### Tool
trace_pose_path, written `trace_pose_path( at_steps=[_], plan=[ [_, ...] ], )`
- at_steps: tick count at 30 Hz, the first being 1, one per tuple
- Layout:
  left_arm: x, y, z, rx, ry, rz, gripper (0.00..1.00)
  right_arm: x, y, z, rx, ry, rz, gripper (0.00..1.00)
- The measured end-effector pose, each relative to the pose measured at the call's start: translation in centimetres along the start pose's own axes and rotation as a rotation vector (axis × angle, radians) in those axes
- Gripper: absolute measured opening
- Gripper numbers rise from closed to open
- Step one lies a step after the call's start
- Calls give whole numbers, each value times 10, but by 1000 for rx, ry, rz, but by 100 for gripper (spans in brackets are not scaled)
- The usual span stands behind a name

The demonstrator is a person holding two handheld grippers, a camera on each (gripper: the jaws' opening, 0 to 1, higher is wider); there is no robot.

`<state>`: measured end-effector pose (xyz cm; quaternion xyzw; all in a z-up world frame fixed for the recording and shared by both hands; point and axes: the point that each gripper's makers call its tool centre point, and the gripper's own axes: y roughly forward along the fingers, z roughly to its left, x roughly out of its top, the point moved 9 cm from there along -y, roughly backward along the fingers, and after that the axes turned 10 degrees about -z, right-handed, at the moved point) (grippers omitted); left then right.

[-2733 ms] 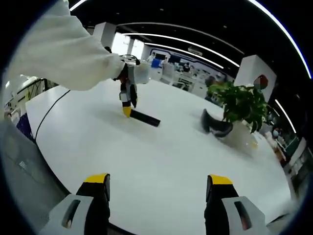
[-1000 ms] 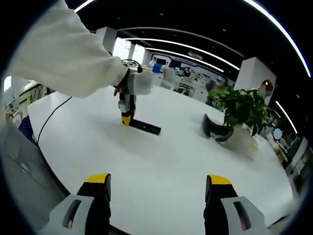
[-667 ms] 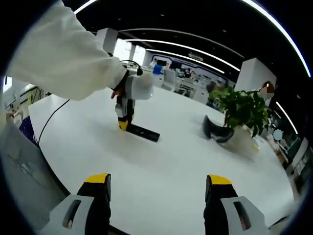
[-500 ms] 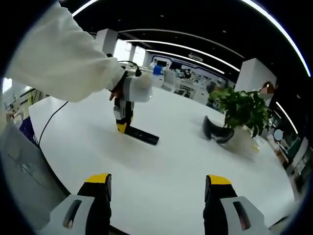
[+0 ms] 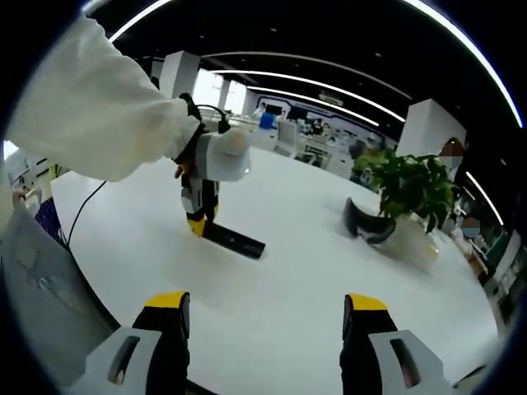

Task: Press the specified remote control buttons in sequence, fully releasing each button before pressing the next.

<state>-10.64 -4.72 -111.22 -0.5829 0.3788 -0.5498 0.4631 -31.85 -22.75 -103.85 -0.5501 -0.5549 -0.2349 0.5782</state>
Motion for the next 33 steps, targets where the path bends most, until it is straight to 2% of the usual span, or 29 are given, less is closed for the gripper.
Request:
trace_pose_path(
  at_steps=[5,14,17,29,33],
  plan=[
    [-2,-1,-12,-5,4,-7,23,0,-1,2,12,-2,-6,72],
    [-5,-2,-35,-3,7,-9,23,0,-1,7,57,-4,0,61],
    [-5,-3,-44,-3,4,1,23,1,-3,8,65,4,-3,53],
    [-9,-6,-84,-6,7,1,23,1,-6,5,72,48,-12,39],
    [-11,-7,-98,0,-5,-2,23,1,-8,0,67,101,-13,30]
  ],
)
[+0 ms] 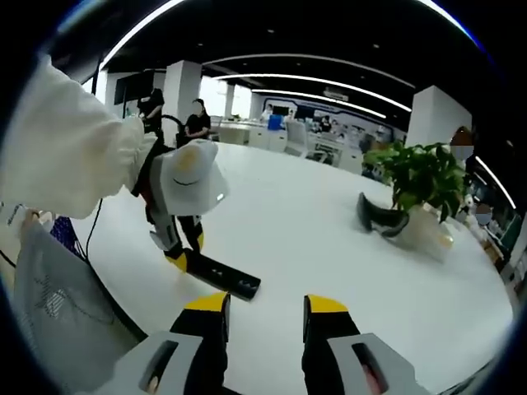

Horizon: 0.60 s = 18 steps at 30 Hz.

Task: Press the specified remote control buttons in sequence, fully releasing each button before pressing the next.

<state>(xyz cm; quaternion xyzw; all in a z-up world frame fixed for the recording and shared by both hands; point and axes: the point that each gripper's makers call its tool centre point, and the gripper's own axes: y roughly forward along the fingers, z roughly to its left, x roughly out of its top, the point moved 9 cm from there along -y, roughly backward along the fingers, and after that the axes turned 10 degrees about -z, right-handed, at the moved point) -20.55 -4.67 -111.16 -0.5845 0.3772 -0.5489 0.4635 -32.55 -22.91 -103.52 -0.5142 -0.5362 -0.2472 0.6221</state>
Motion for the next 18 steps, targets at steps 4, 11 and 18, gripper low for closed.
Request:
trace_pose_path(
  at_steps=[4,11,18],
  plan=[
    [-3,-1,-11,0,-4,-11,23,-1,1,2,1,1,17,25],
    [-6,-3,-30,4,-21,-28,23,-5,1,1,7,36,52,13],
    [-11,-5,-54,6,-38,-52,23,-8,1,-2,-5,62,92,5]
  ],
)
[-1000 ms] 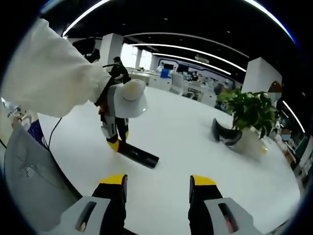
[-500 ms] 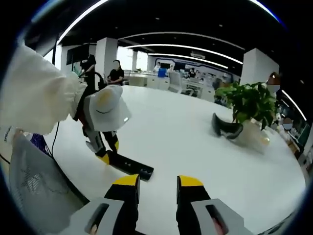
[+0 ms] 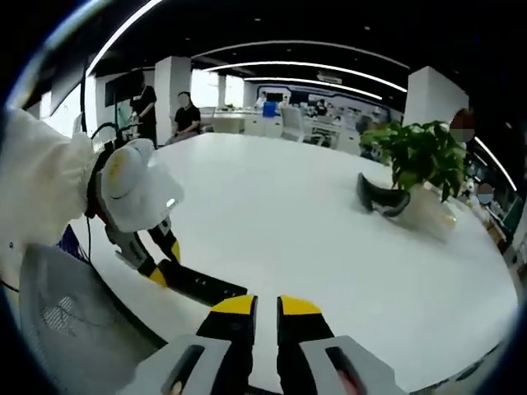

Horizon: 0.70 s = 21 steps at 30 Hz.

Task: Press the specified remote control buttons in sequence, fully releasing each button before pressing the next.

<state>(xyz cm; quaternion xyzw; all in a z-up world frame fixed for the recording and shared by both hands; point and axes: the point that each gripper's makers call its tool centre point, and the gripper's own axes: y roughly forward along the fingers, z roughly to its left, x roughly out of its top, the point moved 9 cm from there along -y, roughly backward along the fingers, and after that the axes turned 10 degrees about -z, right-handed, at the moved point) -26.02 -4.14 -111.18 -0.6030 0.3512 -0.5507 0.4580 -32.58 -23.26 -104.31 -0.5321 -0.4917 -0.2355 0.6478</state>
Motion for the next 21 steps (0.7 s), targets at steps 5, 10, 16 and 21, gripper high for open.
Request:
trace_pose_path(
  at_steps=[5,10,16,21],
  plan=[
    [-4,-2,-9,-2,2,-20,23,1,-3,-4,-15,56,-5,0],
    [-8,-3,-21,-1,11,-54,23,-2,0,-2,-11,61,31,0],
    [-14,-4,-29,4,-22,-114,23,-8,7,2,6,45,111,0],
    [-19,-4,-35,6,-27,-152,23,-17,17,16,118,38,277,0]
  ],
)
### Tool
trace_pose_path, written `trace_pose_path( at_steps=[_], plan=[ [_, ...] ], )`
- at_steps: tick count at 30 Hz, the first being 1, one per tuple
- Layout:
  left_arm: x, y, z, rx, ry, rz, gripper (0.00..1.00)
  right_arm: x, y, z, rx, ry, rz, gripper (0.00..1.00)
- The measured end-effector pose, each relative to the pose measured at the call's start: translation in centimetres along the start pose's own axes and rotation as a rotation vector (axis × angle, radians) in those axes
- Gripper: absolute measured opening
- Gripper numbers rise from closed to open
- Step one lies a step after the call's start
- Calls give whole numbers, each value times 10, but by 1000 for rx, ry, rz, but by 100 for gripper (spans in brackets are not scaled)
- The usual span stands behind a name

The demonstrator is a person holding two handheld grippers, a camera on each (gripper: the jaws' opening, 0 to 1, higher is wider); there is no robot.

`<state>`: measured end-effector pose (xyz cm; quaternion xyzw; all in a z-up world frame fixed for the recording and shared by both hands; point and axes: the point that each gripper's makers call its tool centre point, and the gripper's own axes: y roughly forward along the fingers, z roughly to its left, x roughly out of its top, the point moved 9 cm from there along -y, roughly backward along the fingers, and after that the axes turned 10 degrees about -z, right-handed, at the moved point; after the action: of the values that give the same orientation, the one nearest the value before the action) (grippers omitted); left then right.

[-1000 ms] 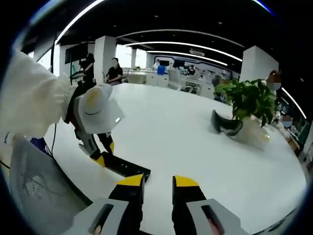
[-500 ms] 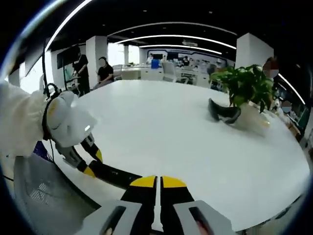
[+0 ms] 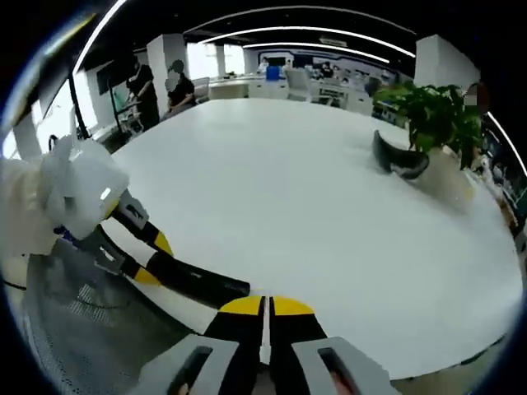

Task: Press the specified remote control buttons in sequence, fully releasing each button before pressing the next.

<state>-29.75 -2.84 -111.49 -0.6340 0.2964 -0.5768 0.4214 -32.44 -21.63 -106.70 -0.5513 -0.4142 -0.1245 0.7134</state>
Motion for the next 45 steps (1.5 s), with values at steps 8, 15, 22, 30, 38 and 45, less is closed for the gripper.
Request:
trace_pose_path(
  at_steps=[8,15,22,30,38,45],
  plan=[
    [-1,0,-7,-20,35,-21,23,-2,20,13,24,30,158,0],
    [-6,-2,-12,-29,51,-51,23,-9,34,20,22,174,206,0],
    [-5,-2,-11,-43,59,-47,23,-13,44,22,26,200,218,0],
    [-4,-2,-14,-33,54,-35,23,-13,42,21,27,220,215,0],
    [-4,-3,-13,-34,54,-35,23,-12,42,24,29,170,232,0],
    [-9,-4,-15,-24,30,-87,23,-15,41,23,25,219,207,0]
  ],
)
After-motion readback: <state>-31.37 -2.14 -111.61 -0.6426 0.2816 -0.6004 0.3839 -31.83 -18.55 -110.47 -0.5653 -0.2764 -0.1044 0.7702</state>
